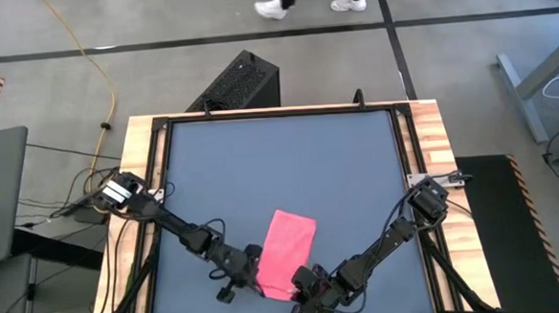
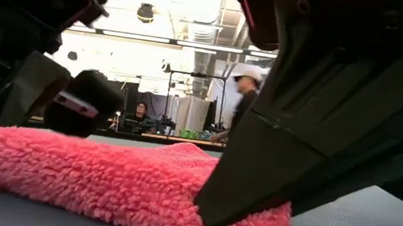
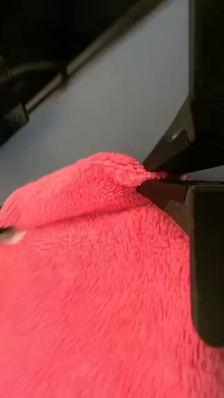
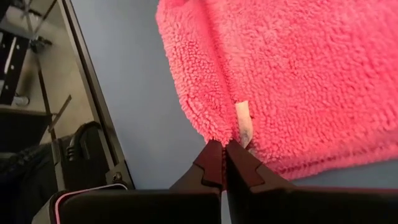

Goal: Roll towel into tight, uniform cylinder
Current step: Roll the red towel

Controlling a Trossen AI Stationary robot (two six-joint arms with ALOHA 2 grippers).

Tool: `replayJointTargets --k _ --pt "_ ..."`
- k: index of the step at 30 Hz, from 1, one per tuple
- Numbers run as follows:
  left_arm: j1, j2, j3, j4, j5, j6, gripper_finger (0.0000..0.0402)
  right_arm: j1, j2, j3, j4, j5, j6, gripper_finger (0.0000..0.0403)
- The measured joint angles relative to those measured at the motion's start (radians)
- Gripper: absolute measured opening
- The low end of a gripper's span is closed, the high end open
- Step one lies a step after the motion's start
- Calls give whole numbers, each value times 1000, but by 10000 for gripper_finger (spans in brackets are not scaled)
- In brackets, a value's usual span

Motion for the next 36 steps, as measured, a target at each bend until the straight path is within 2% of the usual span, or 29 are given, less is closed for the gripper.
replayJointTargets --k 5,11,15,18,25,29,32,36 --pt "47 1 0 6 158 -123 0 15 0 0 -19 25 53 21" --pt "94 1 0 -8 234 -280 0 19 0 0 -24 38 73 21" --pt "135 -4 6 -66 248 -423 0 20 0 0 -32 46 139 21" --pt "158 -6 9 -128 219 -498 0 17 0 0 -32 51 199 21" --pt "183 -6 8 -148 181 -599 4 12 -1 0 -43 54 236 21" --pt "183 -6 8 -187 166 -569 24 14 -2 1 -65 72 269 21" --pt "179 -6 7 -201 221 -492 45 14 -2 1 -72 77 273 21" --pt "174 -6 15 -213 255 -474 71 14 -2 1 -72 77 275 21"
